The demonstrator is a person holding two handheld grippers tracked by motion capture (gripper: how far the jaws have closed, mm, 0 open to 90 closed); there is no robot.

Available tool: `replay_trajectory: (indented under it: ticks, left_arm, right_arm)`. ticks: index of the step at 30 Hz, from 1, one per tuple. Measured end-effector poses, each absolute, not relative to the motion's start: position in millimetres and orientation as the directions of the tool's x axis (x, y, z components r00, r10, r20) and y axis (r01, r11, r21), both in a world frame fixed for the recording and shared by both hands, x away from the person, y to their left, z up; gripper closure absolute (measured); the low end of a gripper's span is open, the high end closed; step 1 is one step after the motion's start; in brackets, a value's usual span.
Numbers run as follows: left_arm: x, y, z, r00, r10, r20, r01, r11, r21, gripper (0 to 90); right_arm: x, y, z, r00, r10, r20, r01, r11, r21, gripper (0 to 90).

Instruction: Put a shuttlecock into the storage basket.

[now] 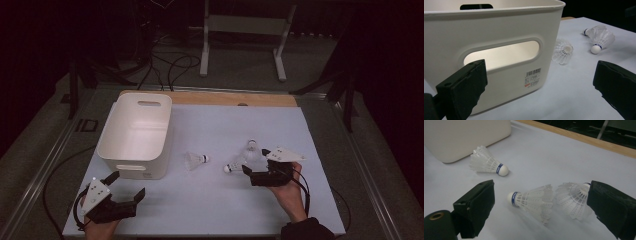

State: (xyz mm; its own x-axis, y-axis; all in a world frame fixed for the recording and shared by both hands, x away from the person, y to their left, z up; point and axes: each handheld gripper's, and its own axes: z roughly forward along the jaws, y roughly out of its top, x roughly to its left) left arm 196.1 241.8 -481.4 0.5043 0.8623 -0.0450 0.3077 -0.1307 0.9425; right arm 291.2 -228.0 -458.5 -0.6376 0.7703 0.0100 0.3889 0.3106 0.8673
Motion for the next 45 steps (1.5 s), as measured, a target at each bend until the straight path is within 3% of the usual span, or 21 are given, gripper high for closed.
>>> replay_trajectory:
  ticks: [31,45]
  left_arm:
    - [197.1,240.7,-482.2,0.508,0.860,-0.049,0.313,-0.130,0.941,0.0]
    - [197.0,240.1,-482.1,0.508,0.860,-0.044,0.311,-0.136,0.941,0.0]
  right_arm:
    - [297.4,-211.5,-486.0,-0.655,0.754,0.053,0.470,0.352,0.809,8.2]
    - [303.3,-202.9,-497.2,-0.670,0.735,0.106,0.524,0.367,0.769,14.0]
